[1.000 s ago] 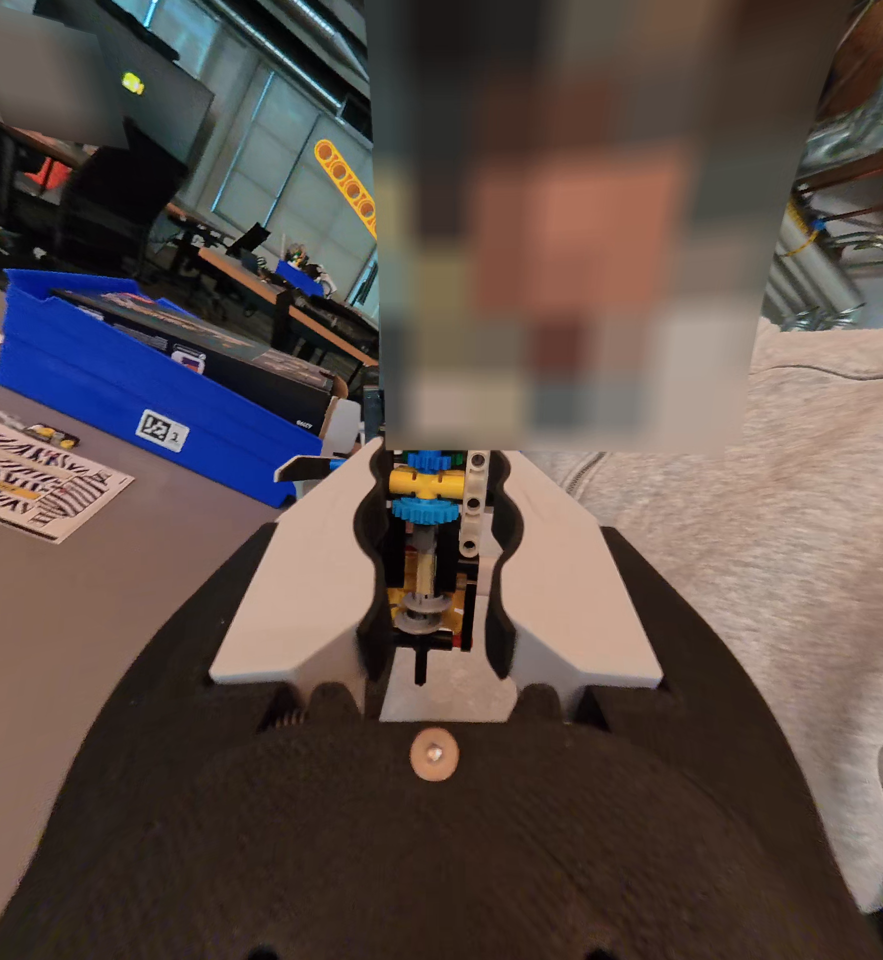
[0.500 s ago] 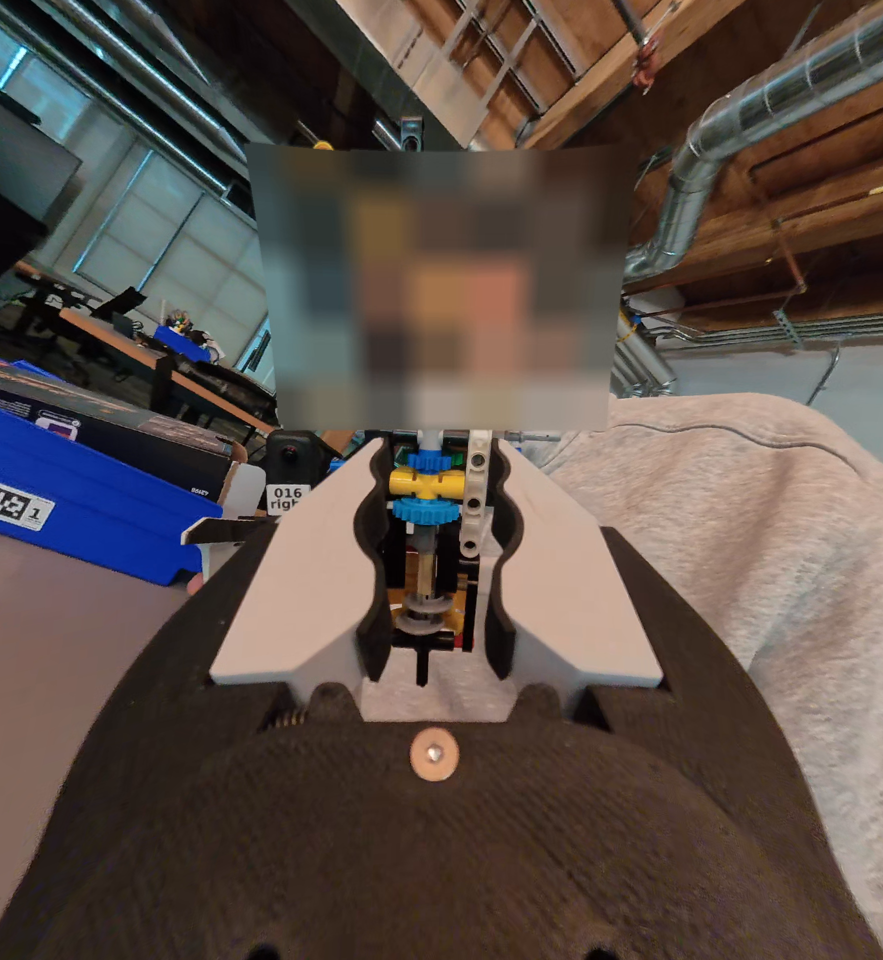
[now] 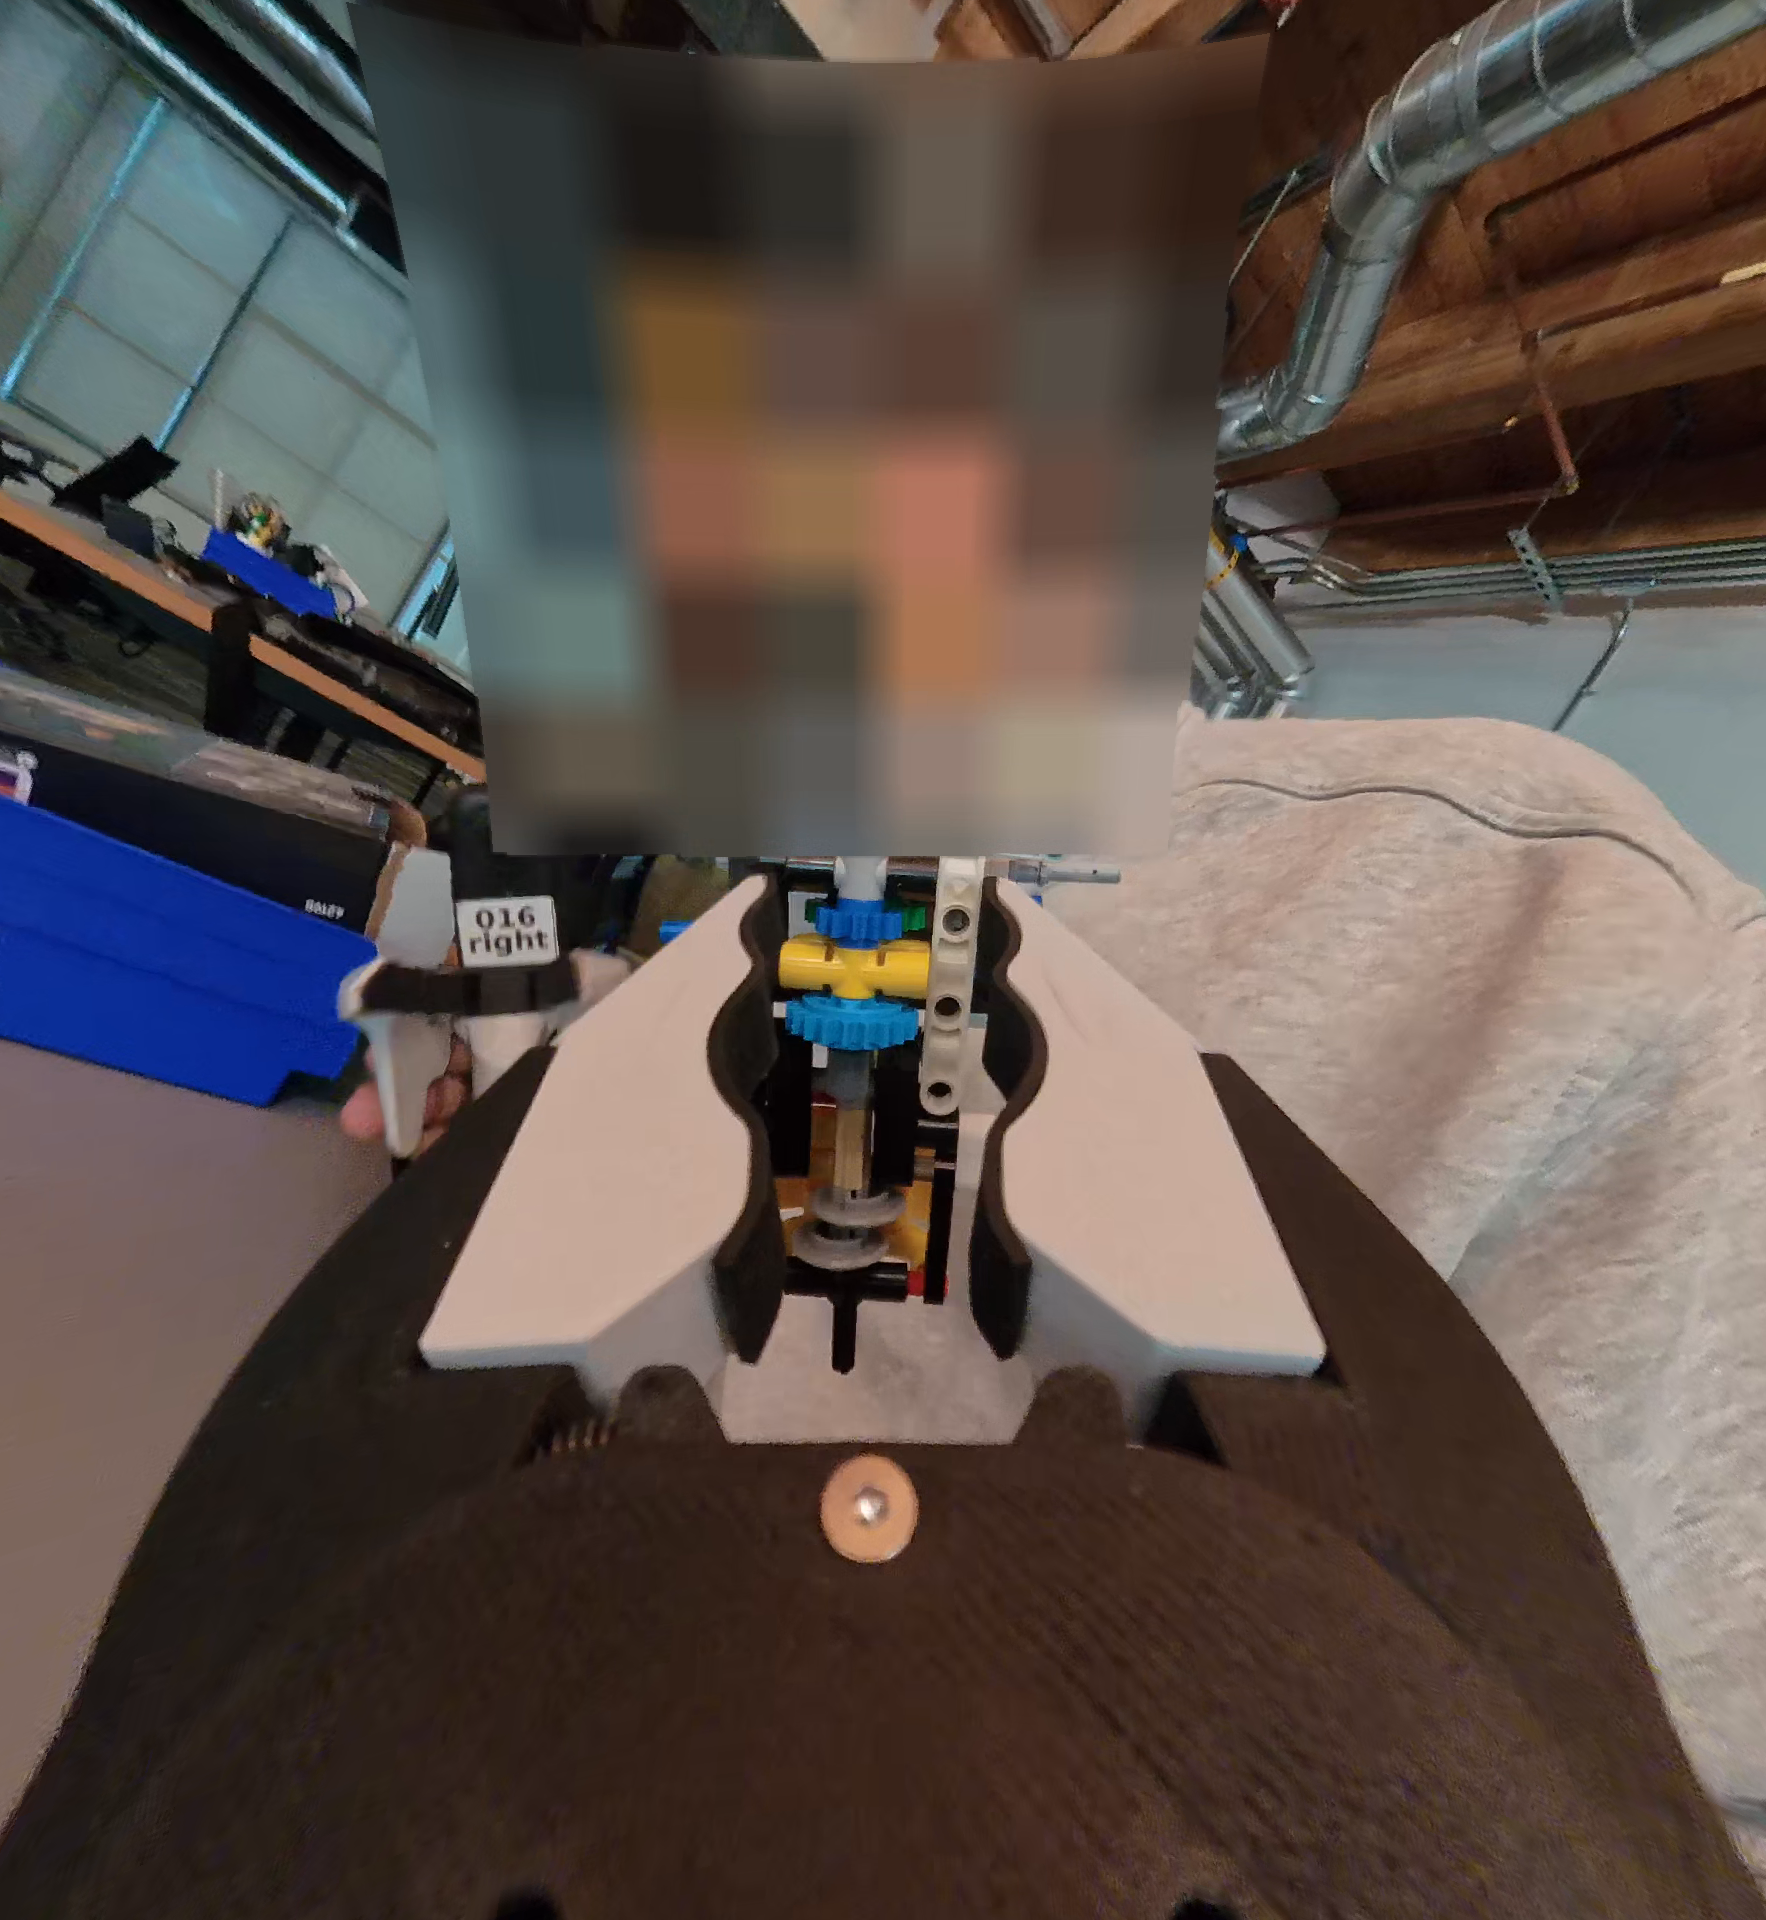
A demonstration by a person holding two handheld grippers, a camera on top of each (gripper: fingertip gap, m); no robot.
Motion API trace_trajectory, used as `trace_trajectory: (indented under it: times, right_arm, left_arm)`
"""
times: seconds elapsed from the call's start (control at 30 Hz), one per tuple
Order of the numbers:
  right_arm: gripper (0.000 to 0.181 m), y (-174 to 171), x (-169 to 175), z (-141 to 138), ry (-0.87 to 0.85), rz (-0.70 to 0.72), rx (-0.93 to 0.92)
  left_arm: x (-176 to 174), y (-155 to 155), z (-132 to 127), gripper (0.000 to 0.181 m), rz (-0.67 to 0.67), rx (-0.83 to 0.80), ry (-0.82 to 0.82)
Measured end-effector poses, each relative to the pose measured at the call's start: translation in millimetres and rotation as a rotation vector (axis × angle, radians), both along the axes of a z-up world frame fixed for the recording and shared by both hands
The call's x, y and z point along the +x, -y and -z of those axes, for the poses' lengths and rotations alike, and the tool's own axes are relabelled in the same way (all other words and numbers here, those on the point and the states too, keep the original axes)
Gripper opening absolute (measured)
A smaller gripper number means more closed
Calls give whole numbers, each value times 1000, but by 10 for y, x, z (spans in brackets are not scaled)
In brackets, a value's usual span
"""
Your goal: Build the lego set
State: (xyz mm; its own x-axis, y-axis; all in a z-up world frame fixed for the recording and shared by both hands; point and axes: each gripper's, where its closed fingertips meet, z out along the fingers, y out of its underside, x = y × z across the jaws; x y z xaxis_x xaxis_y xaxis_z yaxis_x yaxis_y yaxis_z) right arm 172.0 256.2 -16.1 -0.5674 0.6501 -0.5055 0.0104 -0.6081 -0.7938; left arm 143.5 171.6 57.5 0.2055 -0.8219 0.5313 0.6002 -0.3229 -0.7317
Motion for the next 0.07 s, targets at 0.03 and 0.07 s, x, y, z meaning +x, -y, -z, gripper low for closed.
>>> trace_trajectory:
  times: [0.03, 0.07]
  right_arm:
    - [45, 38, 36, -79, -40, -40, -43]
    - [45, 74, 70, -154, -78, -75, -81]
  left_arm:
    - [32, -6, 42, 34, 15, -13, -13]
    - [67, -6, 79, 34, 36, -23, -22]
